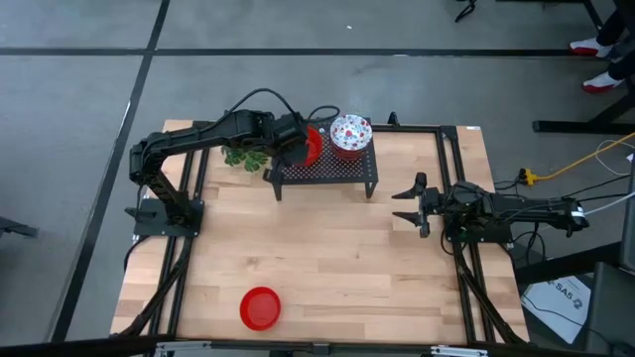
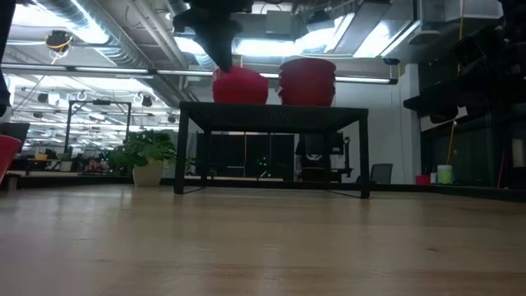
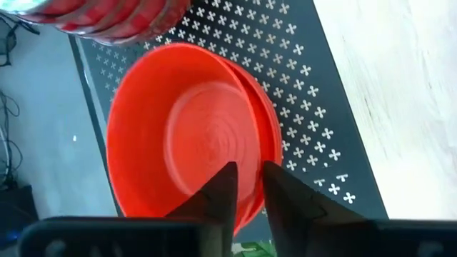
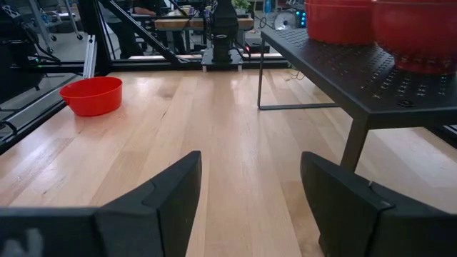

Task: Pick & Place Mini bowls
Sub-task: Stack the top red bowl on the top of the red bowl on the shelf

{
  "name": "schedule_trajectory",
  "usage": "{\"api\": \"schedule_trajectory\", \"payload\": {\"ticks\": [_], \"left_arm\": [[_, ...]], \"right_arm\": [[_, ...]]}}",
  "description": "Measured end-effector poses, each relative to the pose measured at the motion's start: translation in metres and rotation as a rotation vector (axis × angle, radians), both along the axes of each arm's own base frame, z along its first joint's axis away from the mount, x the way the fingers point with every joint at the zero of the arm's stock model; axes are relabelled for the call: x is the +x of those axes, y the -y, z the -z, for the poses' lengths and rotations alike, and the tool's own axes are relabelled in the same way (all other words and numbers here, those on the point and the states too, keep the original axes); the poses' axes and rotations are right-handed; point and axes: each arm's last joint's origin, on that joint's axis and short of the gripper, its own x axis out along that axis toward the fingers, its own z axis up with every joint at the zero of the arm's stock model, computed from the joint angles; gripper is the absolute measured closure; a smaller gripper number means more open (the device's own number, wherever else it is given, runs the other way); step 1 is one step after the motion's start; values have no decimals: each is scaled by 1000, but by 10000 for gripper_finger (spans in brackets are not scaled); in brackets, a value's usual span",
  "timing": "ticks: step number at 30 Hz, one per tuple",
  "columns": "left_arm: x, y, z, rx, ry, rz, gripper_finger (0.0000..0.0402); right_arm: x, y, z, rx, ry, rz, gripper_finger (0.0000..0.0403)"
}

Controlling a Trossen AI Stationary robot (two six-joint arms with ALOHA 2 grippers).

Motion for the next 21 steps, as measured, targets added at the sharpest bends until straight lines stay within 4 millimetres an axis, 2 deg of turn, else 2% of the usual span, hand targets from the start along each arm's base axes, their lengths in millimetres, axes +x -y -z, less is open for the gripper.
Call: {"api": "schedule_trajectory", "payload": {"ticks": [11, 15, 21], "left_arm": [[4, -1, -2, -4, 57, -41, 265], [2, 0, -4, -18, 67, -50, 261], [2, 3, -3, -71, 83, -54, 283]], "right_arm": [[0, 0, 0, 0, 0, 0, 166], [0, 0, 0, 0, 0, 0, 166], [0, 0, 0, 0, 0, 0, 166]]}}
